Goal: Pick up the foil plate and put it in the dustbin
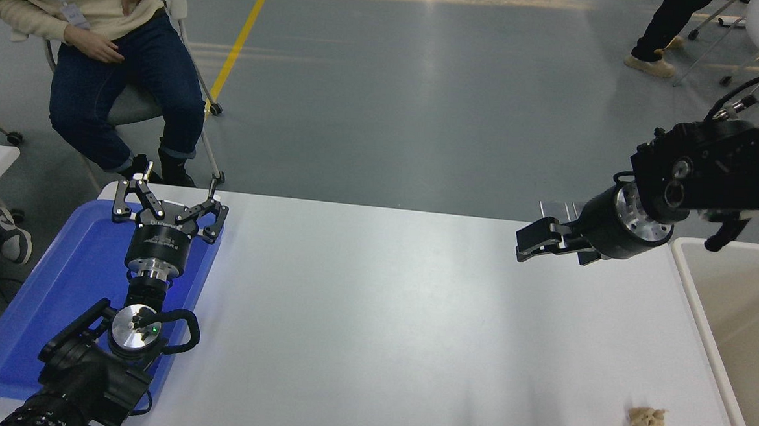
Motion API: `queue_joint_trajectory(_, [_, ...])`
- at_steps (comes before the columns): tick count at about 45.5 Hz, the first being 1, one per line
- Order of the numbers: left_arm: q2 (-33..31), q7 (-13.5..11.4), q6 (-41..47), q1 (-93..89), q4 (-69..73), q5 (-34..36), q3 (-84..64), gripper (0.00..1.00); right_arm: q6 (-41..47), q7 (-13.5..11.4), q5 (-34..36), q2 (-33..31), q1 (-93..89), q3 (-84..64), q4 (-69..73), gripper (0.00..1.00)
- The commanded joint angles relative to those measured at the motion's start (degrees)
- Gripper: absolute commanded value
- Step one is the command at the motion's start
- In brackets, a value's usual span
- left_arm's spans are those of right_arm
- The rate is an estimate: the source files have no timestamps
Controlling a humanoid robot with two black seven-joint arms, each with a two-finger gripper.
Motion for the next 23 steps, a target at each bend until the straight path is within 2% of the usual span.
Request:
queue_joint_trajectory(1, [0.0,0.0,0.0,0.0,0.0,0.0,0.0,1.0,4.0,-0.2,1.4,1.5,2.7,-1.2,0.9,1.0])
queue_joint_trajectory(10, [0.0,0.0,0.0,0.0,0.0,0.1,0.0,1.0,8.0,-0.2,1.6,1.4,5.0,-2.3,0.9,1.0])
queue_joint_trajectory(23, [0.0,0.0,0.0,0.0,0.0,0.0,0.0,1.0,8.4,-0.1,1.6,1.5,4.6,-2.8,0.6,1.0])
